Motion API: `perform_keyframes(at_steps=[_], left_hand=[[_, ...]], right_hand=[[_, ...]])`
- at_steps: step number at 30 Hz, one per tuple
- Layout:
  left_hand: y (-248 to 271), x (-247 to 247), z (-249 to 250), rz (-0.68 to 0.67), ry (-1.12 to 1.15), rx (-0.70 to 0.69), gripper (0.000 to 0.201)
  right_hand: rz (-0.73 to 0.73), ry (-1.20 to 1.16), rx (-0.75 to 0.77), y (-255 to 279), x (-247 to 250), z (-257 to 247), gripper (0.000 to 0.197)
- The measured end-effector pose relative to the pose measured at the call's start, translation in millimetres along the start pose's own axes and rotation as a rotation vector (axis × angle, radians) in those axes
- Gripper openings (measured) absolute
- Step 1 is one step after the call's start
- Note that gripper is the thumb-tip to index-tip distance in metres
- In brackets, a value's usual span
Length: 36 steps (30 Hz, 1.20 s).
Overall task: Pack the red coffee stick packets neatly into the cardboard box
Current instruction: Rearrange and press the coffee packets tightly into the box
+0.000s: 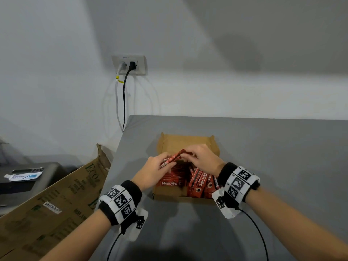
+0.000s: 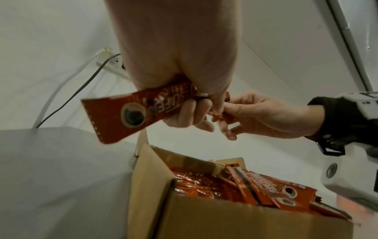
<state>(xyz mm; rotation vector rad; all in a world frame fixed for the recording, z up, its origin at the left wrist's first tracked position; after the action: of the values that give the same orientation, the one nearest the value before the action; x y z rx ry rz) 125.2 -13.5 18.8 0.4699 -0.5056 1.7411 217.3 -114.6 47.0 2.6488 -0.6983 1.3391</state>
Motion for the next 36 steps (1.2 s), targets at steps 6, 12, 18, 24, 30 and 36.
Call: perform_keyframes(at_steps=[6, 12, 18, 24, 30, 36], left_hand=[[1.4, 14.7, -8.2, 0.069, -0.036, 0.010, 0.029], [-2.0, 12.3, -6.9, -0.003, -0.046, 0.041, 0.023], [-3.2, 32.9, -5.6, 0.248, -0.076, 0.028, 0.017], [-5.0, 35.3, -4.3, 0.244, 0.028, 0.085, 0.030], [-8.9, 30.3, 1.6, 0.211, 0.169, 0.093, 0.024], [-4.7, 43.8, 4.0, 0.344, 0.131, 0.078, 0.024]], right_hand=[[-0.010, -0.024, -0.082, 0.8, 1.7, 12.5, 0.024], [-0.052, 0.001, -0.061, -1.4, -5.2, 5.3, 0.022], [-0.049, -0.037, -0.076, -1.8, -8.8, 3.0, 0.010], [0.016, -0.120, -0.043, 5.1, -4.7, 1.5, 0.015], [-0.008, -0.059, 0.032, 4.6, -11.9, -7.4, 0.020], [0.068, -0.165, -0.076, 6.3, 5.7, 2.3, 0.026]])
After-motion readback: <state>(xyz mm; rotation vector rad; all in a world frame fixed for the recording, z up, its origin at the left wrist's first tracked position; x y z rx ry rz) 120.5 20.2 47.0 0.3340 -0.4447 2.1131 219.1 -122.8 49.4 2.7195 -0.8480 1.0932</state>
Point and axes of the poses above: each hand's wrist, its own y-axis away from the middle knuckle, its own x-axis out of the back of the hand, z = x × y, the point moved 7 cm from there along -y, towards the middle knuckle, and after that the axes turned 1 degree about -y, right-handed, at the moved point
